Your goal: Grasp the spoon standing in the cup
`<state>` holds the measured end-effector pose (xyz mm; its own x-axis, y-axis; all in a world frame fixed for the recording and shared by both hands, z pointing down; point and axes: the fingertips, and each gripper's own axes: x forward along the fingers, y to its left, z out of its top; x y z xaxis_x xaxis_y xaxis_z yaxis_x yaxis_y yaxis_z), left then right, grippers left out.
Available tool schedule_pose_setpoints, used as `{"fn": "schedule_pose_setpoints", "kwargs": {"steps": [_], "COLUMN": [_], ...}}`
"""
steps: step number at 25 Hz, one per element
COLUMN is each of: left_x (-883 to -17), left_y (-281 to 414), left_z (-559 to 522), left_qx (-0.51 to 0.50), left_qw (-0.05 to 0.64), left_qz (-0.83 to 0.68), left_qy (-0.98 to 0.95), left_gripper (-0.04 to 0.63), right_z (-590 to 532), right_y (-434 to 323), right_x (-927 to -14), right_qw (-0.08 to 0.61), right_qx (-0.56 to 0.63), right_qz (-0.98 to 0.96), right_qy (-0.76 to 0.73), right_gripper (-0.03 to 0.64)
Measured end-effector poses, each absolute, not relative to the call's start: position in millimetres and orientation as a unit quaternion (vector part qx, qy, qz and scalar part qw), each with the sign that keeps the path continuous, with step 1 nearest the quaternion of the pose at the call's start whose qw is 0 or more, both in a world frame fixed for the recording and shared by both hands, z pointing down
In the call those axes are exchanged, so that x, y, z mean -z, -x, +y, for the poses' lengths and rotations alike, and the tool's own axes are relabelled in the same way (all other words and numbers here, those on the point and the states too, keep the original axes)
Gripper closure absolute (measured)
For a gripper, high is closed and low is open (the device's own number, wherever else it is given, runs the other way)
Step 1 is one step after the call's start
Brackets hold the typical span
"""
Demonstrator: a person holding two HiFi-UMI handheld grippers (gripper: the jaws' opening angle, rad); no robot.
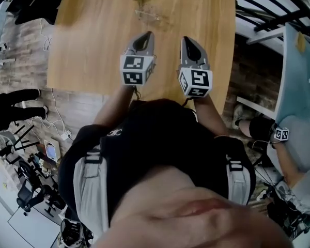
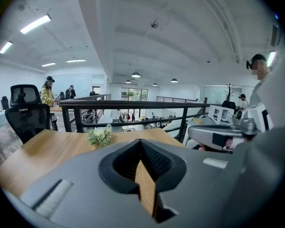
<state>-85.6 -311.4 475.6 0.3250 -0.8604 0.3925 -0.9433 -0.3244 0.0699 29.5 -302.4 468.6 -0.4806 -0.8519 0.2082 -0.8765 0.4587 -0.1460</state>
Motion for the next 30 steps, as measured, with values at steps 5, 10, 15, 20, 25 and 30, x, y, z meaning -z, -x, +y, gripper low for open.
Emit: {"fn": "schedule_pose_setpoints", "kwargs": {"steps": [5, 10, 15, 20, 25, 30], "left_x": [-480.2, -500.7, -521.1, -546.5, -567.0, -579.4], "left_y": [95.9, 104.2, 138.7, 171.1, 187.4, 192.5], "left_z": [-330.8, -351.2, -382.1, -395.4, -411.3, -430.8], "left_qx": [-0.146, -0.161, -0.155, -0.184, -0.188, -0.194], "left_qw": [0.138, 0.148, 0.163, 0.168, 0.177, 0.163], "left_qz": [-0.541, -0.536, -0.579, -0.598, -0.606, -0.603], "left_qy": [-0.817, -0.815, -0.784, -0.762, -0.753, -0.757], "left_gripper": [0.583, 0.583, 0.583, 0.583, 0.583, 0.489], "right_z": [-300.9, -295.9, -293.4, -289.6, -287.1, -286.9], "right_y": [-27.4, -36.2, -42.5, -32.3, -25.7, -26.3], "right_x": [-467.5, -467.7, -474.9, -484.1, -489.5, -494.1], "right_qw": [0.070, 0.084, 0.098, 0.107, 0.118, 0.126], "right_qx": [-0.107, -0.107, -0.114, -0.124, -0.127, -0.131], "right_qz": [-0.836, -0.820, -0.806, -0.799, -0.797, -0.790], "right_qy": [-0.533, -0.556, -0.572, -0.578, -0.579, -0.585], "right_gripper": [0.618, 0.617, 0.618, 0.618, 0.618, 0.618]}}
